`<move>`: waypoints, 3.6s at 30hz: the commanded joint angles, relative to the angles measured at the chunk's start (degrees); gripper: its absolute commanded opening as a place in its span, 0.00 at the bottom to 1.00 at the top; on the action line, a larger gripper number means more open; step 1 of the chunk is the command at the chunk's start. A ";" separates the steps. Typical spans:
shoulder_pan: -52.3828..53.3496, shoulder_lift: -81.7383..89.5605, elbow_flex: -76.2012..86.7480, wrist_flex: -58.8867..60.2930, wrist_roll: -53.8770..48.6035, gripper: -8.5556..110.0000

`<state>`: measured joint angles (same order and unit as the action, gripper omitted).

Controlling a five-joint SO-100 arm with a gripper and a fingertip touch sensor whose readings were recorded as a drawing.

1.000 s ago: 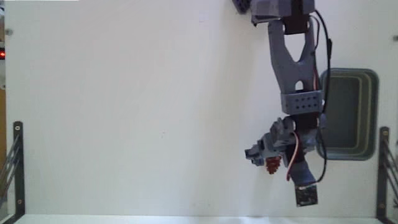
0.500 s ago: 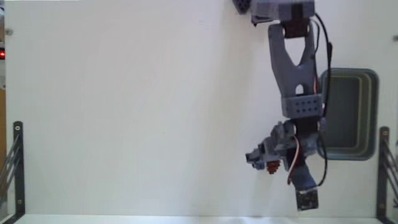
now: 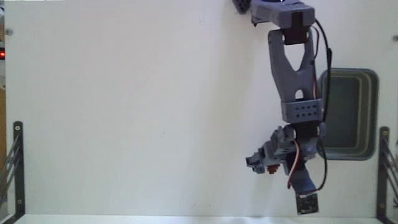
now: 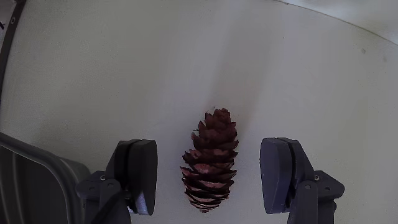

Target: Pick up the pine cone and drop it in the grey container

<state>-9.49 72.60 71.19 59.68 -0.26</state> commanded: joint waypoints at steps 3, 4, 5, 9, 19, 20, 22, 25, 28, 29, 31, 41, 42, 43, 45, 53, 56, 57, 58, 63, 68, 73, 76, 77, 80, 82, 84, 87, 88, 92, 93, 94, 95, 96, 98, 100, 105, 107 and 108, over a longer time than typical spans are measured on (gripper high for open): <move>-0.92 2.26 -2.33 0.72 0.26 1.00; -0.92 2.26 -2.33 0.72 0.26 1.00; -0.92 2.26 -2.33 0.72 0.26 1.00; -0.92 2.24 -2.28 0.64 0.26 1.00; -0.92 2.35 -1.39 -0.14 0.26 1.00; -0.92 2.36 -1.23 -0.28 0.26 1.00; -0.92 2.39 -0.87 -0.62 0.26 1.00; -0.92 2.43 -0.22 -1.22 0.26 1.00; -0.92 2.47 0.38 -1.78 0.26 1.00; -0.92 2.49 0.61 -2.00 0.26 1.00; -0.92 2.51 1.00 -2.36 0.26 1.00; -0.92 2.57 3.06 -4.36 0.26 1.00; -0.92 2.58 3.25 -4.55 0.26 1.00; -0.92 2.58 3.38 -4.68 0.26 1.00; -0.92 2.58 3.72 -5.01 0.26 1.00; -0.92 2.57 5.05 -6.35 0.26 1.00; -0.92 2.56 5.54 -6.85 0.26 1.00; -0.92 2.55 5.71 -7.03 0.26 1.00; -0.92 2.55 5.86 -7.18 0.26 1.00; -0.92 2.54 6.20 -7.54 0.26 1.00; -0.92 2.54 6.20 -7.54 0.26 1.00; -0.92 2.53 6.41 -7.75 0.26 1.00; -0.92 2.51 6.76 -8.12 0.26 1.00; -0.92 2.51 6.80 -8.17 0.26 1.00; -0.92 2.51 6.81 -8.18 0.26 1.00; -0.92 2.51 6.81 -8.18 0.26 1.00; -0.92 2.51 6.81 -8.18 0.26 1.00; -0.92 2.50 6.83 -8.20 0.26 1.00; -0.92 2.50 6.89 -8.26 0.26 1.00; -0.92 2.48 7.23 -8.62 0.26 1.00; -0.92 2.48 7.23 -8.62 0.26 1.00; -0.92 2.48 7.23 -8.62 0.26 1.00; -0.92 2.48 7.23 -8.62 0.26 1.00; -0.92 2.48 7.23 -8.62 0.26 1.00; -0.92 2.48 7.23 -8.62 0.26 1.00; -0.92 2.48 7.23 -8.62 0.26 1.00; -0.92 2.48 7.23 -8.62 0.26 1.00; -0.92 2.46 7.54 -8.95 0.26 1.00; -0.92 2.45 7.72 -9.15 0.26 1.00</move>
<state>-9.49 72.60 78.57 51.42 -0.26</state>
